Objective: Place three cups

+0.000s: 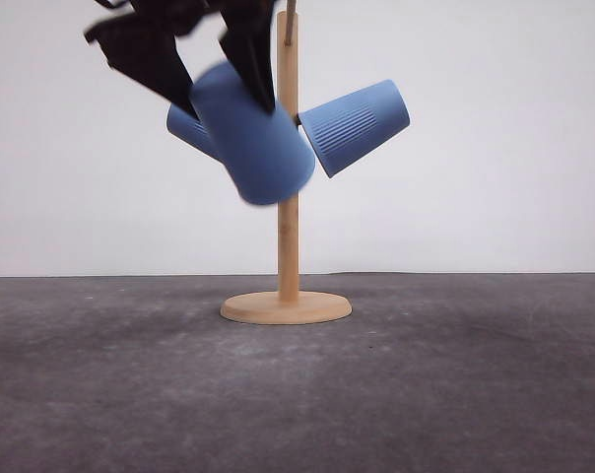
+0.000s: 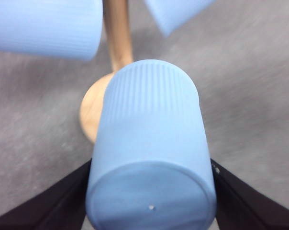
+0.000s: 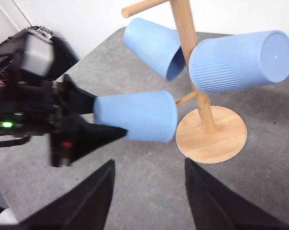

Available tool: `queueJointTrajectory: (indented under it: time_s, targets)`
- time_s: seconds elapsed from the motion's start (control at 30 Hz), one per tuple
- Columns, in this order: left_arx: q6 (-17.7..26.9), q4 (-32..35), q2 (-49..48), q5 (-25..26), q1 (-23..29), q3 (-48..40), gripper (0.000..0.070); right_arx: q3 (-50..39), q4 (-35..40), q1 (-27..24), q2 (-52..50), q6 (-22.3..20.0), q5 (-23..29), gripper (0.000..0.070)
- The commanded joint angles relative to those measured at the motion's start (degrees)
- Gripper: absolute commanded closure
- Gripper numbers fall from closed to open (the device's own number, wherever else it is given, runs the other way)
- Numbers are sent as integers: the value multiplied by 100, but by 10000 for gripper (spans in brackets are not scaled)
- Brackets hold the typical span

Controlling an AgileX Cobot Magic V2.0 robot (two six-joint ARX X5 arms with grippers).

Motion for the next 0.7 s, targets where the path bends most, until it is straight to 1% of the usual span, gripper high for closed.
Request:
queueJointTrajectory:
  time_s: [0.0,0.13,0.3,0.53,0.67]
  targets:
    - [36,3,243,-96,-73,198,266,114,39,17,51,-89,5,408]
    - [77,108,563,-498,-111,306,266,114,39,17,61,-91,4,408]
    - [177,213,734,-566,-114,307,266,114,36,19,112,-106,2,408]
    - [192,705,747,-570,-100,308,266,114,40,20,125,-110,1,408]
    - [192,770,752,-590,-74,307,266,114,38,20,125,-108,1,408]
